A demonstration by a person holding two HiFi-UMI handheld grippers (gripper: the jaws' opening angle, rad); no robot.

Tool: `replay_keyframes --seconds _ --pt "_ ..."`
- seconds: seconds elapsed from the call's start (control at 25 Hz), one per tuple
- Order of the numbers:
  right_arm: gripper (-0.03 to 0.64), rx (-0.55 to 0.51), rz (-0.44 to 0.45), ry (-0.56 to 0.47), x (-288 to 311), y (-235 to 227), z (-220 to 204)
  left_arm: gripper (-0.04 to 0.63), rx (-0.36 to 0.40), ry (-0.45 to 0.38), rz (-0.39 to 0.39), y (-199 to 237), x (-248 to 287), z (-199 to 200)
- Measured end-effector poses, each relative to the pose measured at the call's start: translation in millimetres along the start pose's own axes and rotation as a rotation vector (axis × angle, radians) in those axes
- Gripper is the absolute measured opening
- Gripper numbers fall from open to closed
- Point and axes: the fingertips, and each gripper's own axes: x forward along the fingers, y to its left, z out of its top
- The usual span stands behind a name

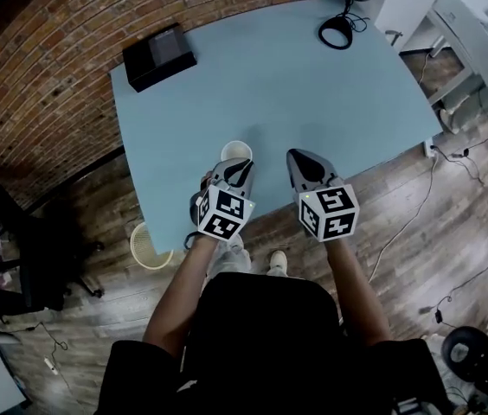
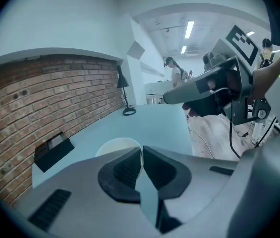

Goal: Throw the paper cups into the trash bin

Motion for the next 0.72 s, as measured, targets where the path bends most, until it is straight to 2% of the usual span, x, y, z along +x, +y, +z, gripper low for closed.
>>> replay_keyframes --seconds 0.28,0.56,0.72 --pt "0.005 -0.037 0.083 -0.017 -7 26 6 0.025 -0.157 -0.076 0.047 -1 -37 15" --pt "0.005 -0.065 0.171 -0.015 -17 56 -2 0.025 -0.191 -0.095 0.136 -5 -71 7" --pt "0.005 -0.076 0.222 -0.019 -22 72 -5 0.025 -0.242 -0.111 0.163 -12 -90 1"
